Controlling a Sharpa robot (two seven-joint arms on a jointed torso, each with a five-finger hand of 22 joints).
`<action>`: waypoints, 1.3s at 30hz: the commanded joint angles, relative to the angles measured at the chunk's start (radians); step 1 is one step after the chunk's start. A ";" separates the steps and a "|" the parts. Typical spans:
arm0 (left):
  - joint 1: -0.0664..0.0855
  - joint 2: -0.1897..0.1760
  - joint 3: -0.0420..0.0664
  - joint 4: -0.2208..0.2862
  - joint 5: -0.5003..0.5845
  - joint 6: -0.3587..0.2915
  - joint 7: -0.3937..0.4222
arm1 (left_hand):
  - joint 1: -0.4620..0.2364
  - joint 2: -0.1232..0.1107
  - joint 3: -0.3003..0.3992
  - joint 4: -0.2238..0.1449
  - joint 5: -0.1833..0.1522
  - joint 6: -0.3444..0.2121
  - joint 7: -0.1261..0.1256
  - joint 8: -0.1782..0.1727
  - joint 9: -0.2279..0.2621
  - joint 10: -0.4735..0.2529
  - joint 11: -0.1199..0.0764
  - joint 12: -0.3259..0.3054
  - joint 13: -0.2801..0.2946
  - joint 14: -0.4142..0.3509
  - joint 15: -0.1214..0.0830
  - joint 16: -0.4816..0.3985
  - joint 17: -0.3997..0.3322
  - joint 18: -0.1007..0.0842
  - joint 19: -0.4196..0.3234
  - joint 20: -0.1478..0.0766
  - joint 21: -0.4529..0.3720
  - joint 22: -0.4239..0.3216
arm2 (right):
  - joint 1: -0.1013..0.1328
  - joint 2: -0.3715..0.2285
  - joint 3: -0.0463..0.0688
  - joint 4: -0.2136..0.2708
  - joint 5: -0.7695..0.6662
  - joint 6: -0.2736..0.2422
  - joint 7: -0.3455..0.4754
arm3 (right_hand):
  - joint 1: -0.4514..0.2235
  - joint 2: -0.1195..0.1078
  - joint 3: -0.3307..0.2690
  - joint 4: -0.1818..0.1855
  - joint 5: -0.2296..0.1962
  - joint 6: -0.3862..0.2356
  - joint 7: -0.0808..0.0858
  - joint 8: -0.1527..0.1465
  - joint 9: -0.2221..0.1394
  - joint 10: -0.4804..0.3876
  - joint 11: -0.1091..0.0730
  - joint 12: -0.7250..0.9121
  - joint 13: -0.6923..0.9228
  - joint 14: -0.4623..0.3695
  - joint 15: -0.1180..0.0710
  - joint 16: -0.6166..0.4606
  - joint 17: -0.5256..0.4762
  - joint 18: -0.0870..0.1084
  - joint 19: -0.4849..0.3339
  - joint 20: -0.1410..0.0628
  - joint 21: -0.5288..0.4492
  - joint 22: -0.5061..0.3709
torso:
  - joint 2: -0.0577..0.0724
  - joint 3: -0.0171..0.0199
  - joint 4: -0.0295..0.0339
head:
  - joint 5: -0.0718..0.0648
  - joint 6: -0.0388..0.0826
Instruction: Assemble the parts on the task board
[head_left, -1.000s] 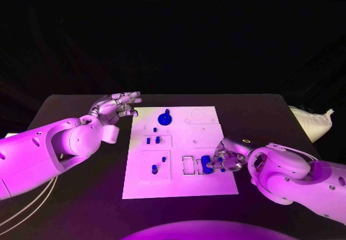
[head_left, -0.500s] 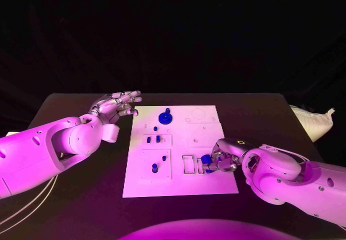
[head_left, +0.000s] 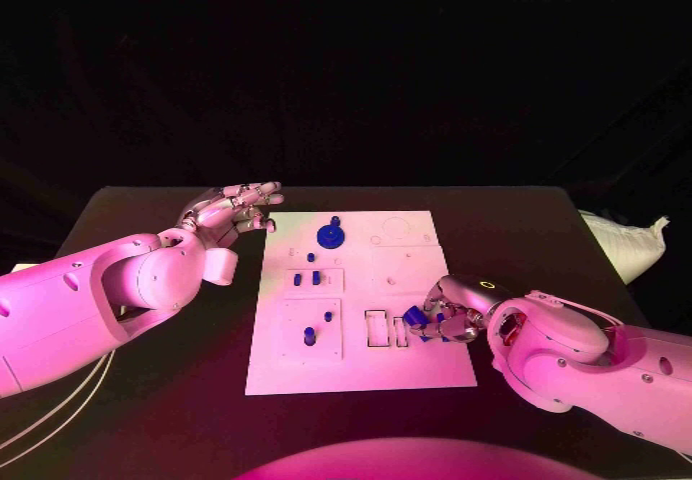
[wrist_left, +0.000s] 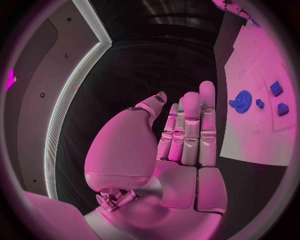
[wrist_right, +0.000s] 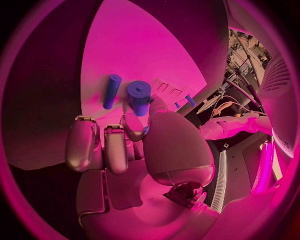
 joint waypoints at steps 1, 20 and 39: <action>0.000 0.001 0.000 0.001 -0.005 0.021 0.001 | 0.006 0.003 -0.006 -0.001 -0.001 -0.009 -0.002 0.004 -0.001 -0.005 0.000 0.006 0.002 -0.006 -0.001 0.003 -0.001 0.019 0.005 0.000 -0.004 -0.001 | 0.000 -0.009 0.002 0.020 0.146 -0.077 -0.007 | 0.031 0.020 0.014 -0.010 0.015 0.001 -0.002 0.016 0.023 -0.001 -0.005 -0.005 0.001 0.059 -0.002 0.005 0.002 -0.007 -0.002 -0.002 0.004 0.000 | 0.000 -0.0001 0.0003 | -0.001 0.003; -0.002 0.004 -0.001 0.001 -0.012 0.029 -0.002 | 0.007 0.002 -0.007 -0.002 -0.001 -0.009 -0.001 0.004 -0.001 -0.007 0.001 0.006 0.002 -0.006 -0.001 0.004 -0.002 0.019 0.005 0.000 -0.004 -0.002 | 0.012 0.029 0.010 0.062 0.295 -0.103 0.008 | 0.023 0.012 0.008 0.001 0.035 0.000 -0.001 0.018 0.031 0.003 -0.004 -0.003 0.009 0.059 -0.001 0.005 0.002 -0.007 -0.002 -0.002 0.004 0.000 | 0.002 -0.0004 0.0029 | 0.003 0.005; -0.002 0.003 -0.001 0.007 -0.014 0.029 -0.004 | 0.008 0.002 -0.010 -0.003 -0.001 -0.011 -0.001 0.004 -0.001 -0.009 0.001 0.007 0.002 -0.007 -0.001 0.004 -0.003 0.019 0.005 0.000 -0.006 -0.003 | 0.019 0.107 0.010 0.005 0.174 -0.033 -0.021 | -0.133 0.019 -0.124 0.024 -0.150 -0.008 -0.003 0.025 0.071 -0.019 -0.004 -0.074 -0.023 0.054 -0.001 -0.010 -0.024 -0.003 -0.012 0.000 -0.011 -0.023 | 0.002 -0.0004 0.0007 | 0.012 0.002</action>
